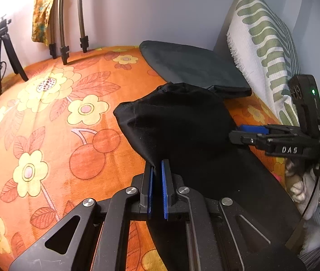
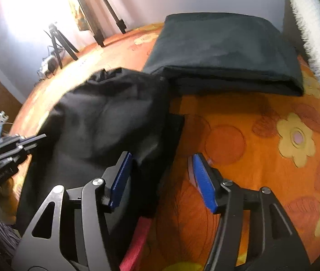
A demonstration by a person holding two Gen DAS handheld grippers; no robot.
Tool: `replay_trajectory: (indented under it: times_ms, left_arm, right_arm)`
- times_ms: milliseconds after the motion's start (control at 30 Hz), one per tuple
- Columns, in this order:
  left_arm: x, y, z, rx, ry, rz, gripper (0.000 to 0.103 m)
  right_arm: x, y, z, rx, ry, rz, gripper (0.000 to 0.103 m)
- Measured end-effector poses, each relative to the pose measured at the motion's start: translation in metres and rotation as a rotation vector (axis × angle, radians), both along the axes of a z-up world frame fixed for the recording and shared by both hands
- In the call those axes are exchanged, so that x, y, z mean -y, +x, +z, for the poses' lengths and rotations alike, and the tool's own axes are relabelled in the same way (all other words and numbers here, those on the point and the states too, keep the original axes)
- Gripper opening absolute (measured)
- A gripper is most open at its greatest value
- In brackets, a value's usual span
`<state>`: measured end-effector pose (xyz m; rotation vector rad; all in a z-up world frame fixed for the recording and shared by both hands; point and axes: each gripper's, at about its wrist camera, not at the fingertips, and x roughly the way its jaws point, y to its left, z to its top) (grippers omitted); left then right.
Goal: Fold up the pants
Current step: 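Lift the trousers with both grippers and fold them over onto themselves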
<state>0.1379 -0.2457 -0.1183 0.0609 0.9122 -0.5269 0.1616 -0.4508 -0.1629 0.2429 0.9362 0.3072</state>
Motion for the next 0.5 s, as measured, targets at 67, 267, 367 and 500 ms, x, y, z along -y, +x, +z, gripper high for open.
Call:
replay_trajectory:
  times_ms: [67,267,367,500]
  left_arm:
    - [0.001,0.0,-0.003,0.0,0.0,-0.005,0.005]
    - [0.005,0.001,-0.006,0.001,-0.007,-0.001,0.005]
    - [0.004,-0.004,0.0,0.019,-0.026,-0.002,0.005]
    - [0.001,-0.014,0.017,0.062,-0.053,-0.011,0.005]
  right_arm:
    - [-0.002,0.005,-0.002,0.01,0.064,0.021,0.071]
    - [-0.029,0.007,-0.003,0.026,-0.009,0.066,0.028]
    - [-0.025,-0.002,0.002,0.047,0.02,0.004,0.013]
    - [-0.04,-0.027,0.027,0.119,-0.08,-0.022,0.011]
